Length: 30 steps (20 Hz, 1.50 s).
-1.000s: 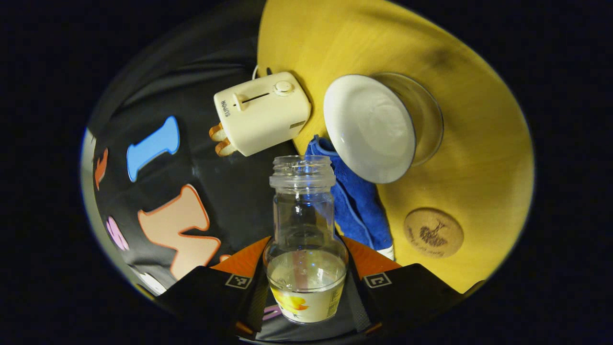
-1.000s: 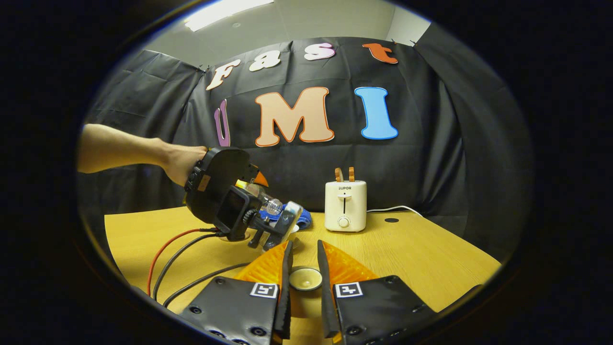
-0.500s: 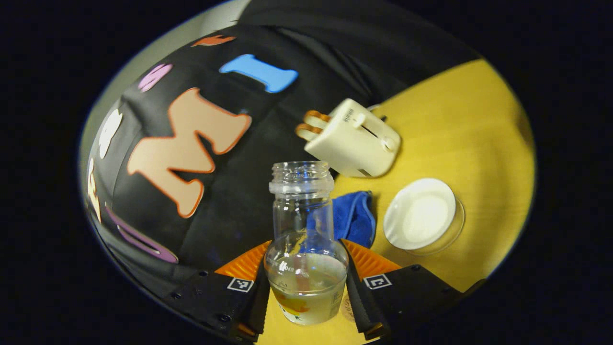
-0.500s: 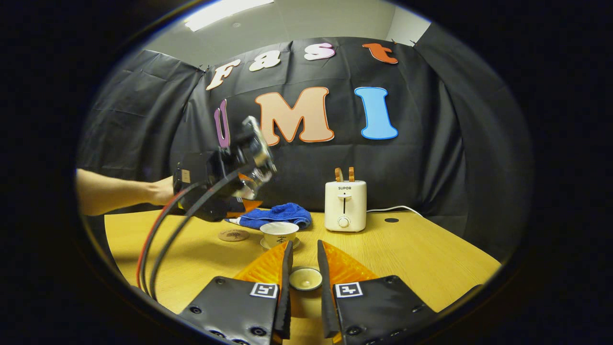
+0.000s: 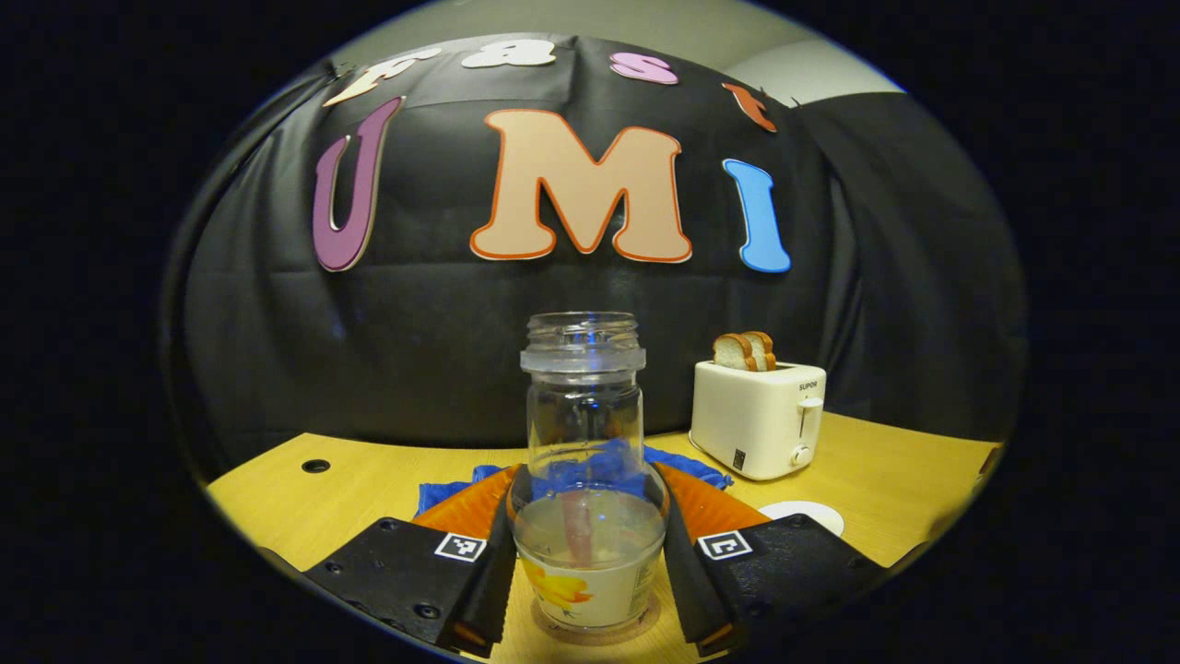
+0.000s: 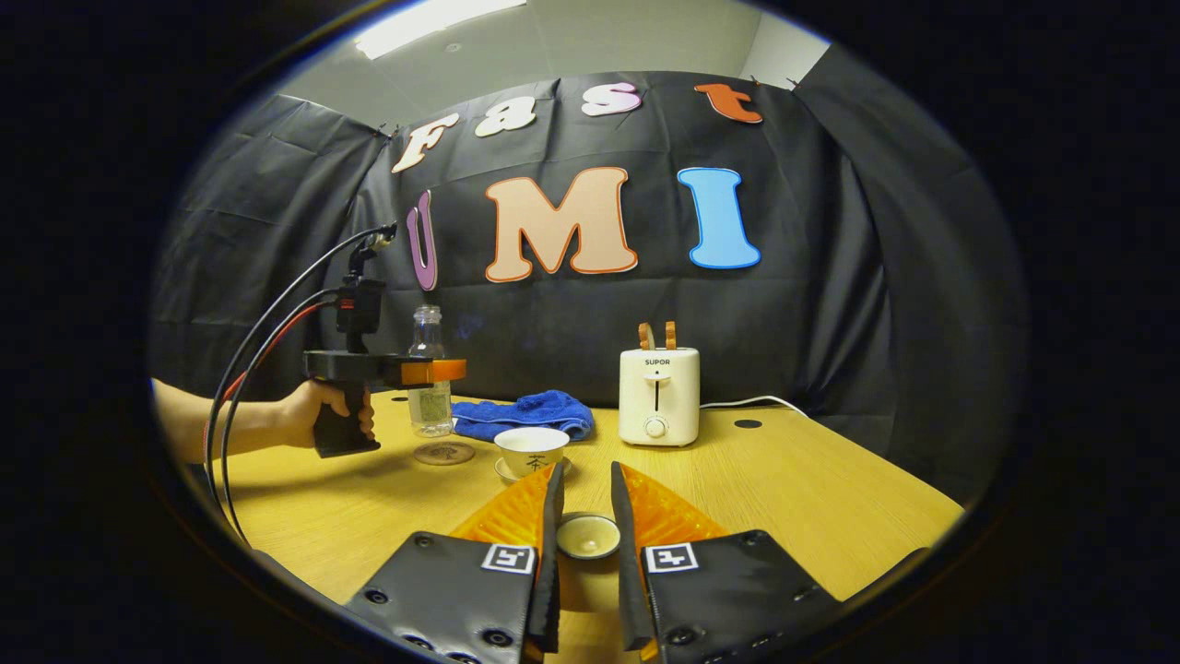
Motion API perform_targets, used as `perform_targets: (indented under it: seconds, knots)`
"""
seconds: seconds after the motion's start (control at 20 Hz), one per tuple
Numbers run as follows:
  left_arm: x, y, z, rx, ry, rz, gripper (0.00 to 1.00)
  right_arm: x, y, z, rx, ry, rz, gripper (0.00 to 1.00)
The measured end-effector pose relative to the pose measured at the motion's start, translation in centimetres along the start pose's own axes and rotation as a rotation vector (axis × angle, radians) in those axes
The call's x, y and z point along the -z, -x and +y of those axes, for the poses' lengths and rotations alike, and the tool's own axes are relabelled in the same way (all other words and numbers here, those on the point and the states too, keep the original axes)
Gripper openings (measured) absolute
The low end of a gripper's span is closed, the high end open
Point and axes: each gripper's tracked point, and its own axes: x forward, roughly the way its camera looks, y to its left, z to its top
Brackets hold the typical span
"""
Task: Open the teacup lid with one hand, grasp the water bottle and pour water into the teacup with the other hand; after pouring, place the water bottle on the coaster and then close the teacup lid.
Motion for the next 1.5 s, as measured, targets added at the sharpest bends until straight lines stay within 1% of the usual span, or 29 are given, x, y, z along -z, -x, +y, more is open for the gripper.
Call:
perform_targets:
  seconds: [0.15,0.45,0.6,0.85,1.05,1.2,1.5]
  knots:
    - [0.4,-0.3,0.1,-0.004,0.027,0.004,0.68,0.0,-0.1,-0.1,0.005,0.001,-0.001,0.29]
    - [1.0,-0.3,0.0,-0.009,0.025,0.019,0.68,0.0,0.0,0.0,0.006,0.001,-0.001,0.29]
    - [1.7,-0.8,0.2,-0.015,-0.024,0.031,0.69,0.0,0.0,-0.1,0.006,0.000,-0.002,0.29]
    - [2.3,-0.5,-0.9,0.001,-0.031,0.034,0.69,0.0,0.0,-0.1,0.009,0.000,-0.002,0.29]
    - [2.6,-0.6,-0.6,-0.011,-0.052,0.041,0.69,-0.1,0.0,-0.1,0.009,0.000,-0.002,0.29]
    - [2.7,-0.5,-0.7,-0.013,-0.048,0.037,0.68,0.0,0.0,-0.1,0.009,0.001,-0.002,0.29]
    - [2.5,-0.3,-0.6,-0.016,-0.039,-0.008,0.69,0.0,0.0,-0.1,0.009,0.000,-0.002,0.29]
